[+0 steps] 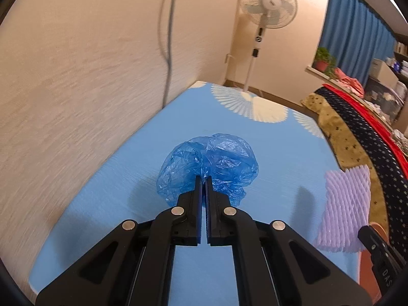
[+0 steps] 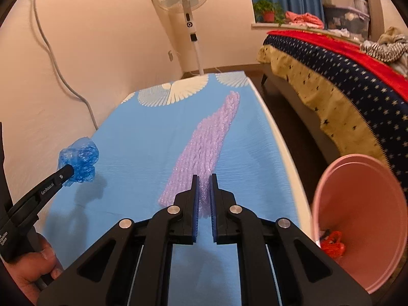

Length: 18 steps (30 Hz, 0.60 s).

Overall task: Collect trash
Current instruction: 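Carry the blue bag and foam net over the pink bin and open both grippers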

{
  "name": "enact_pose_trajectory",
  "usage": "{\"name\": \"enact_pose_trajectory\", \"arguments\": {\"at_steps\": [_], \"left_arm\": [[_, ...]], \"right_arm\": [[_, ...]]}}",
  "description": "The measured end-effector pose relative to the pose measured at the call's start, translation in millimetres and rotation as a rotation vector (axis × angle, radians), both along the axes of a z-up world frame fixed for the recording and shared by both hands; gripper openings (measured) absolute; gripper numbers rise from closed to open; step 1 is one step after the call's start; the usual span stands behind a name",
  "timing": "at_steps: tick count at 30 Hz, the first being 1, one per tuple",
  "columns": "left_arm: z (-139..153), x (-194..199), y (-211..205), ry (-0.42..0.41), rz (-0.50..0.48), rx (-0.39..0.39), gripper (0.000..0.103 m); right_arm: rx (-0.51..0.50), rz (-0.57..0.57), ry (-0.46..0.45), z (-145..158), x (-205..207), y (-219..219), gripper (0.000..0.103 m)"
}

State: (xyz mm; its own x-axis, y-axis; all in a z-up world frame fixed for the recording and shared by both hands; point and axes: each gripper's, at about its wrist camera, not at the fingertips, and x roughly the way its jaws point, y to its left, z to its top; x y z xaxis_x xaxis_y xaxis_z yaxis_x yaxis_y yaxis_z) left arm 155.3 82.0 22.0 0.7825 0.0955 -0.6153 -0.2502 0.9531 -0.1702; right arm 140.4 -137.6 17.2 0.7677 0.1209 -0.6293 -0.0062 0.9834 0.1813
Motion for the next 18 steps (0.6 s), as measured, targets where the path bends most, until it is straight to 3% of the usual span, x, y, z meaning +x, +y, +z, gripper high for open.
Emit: {"name": "enact_pose_trajectory", "arguments": {"at_steps": [18], "left_arm": [[33,-74,-47,-0.067,-0.149,0.008,0.002]], "right_arm": [[-0.104,-0.037,-0.096,48,-82,-35,0.008]]}}
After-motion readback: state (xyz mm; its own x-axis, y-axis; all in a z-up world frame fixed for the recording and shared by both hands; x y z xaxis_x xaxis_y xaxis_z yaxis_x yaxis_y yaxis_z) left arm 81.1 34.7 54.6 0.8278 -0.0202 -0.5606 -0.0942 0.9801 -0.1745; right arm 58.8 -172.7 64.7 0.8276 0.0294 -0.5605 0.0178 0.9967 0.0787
